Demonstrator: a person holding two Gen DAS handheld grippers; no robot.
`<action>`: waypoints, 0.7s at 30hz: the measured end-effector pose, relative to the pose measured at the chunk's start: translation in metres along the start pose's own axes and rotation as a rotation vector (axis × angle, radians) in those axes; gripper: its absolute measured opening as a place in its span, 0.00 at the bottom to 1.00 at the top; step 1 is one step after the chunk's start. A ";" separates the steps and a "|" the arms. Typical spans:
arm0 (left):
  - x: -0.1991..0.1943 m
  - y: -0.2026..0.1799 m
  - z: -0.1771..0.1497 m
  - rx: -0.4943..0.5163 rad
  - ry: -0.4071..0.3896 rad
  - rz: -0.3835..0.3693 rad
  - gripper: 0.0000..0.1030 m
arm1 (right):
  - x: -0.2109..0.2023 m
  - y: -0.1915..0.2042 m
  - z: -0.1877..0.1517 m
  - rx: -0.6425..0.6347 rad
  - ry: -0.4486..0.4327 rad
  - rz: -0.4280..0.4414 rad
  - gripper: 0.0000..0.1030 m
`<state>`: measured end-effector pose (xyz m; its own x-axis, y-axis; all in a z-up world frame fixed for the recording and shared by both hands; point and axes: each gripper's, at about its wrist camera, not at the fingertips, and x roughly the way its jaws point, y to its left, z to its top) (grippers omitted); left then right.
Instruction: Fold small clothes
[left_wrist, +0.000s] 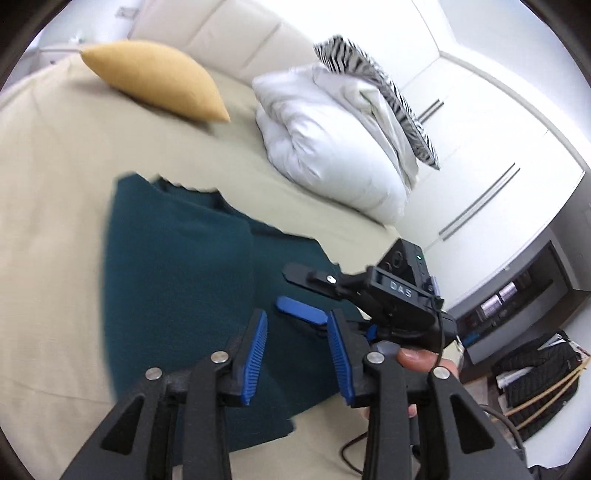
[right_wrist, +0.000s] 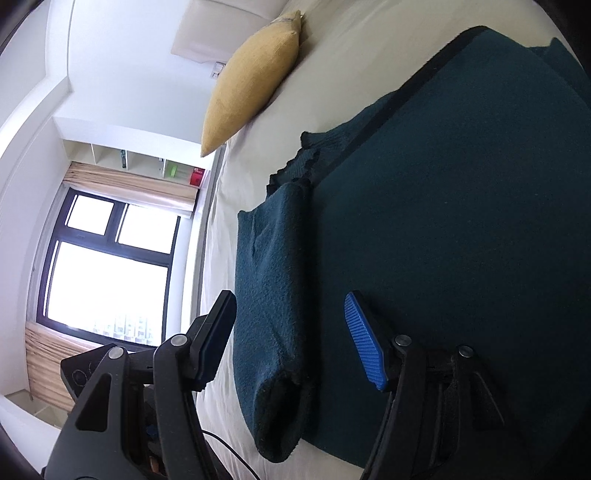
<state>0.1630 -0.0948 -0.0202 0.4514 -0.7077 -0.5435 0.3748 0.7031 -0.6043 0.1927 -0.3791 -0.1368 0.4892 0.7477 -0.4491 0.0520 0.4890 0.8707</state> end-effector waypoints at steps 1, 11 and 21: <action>-0.006 0.008 0.000 -0.008 -0.016 0.022 0.36 | 0.004 0.006 -0.002 -0.015 0.014 -0.011 0.59; -0.017 0.058 -0.017 -0.094 -0.023 0.086 0.36 | 0.049 0.020 -0.011 0.015 0.135 -0.088 0.47; -0.013 0.071 -0.029 -0.151 0.009 0.083 0.36 | 0.075 0.034 -0.014 -0.036 0.160 -0.175 0.16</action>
<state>0.1609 -0.0377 -0.0732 0.4684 -0.6488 -0.5997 0.2101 0.7411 -0.6377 0.2189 -0.3000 -0.1440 0.3308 0.7106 -0.6210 0.0911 0.6309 0.7705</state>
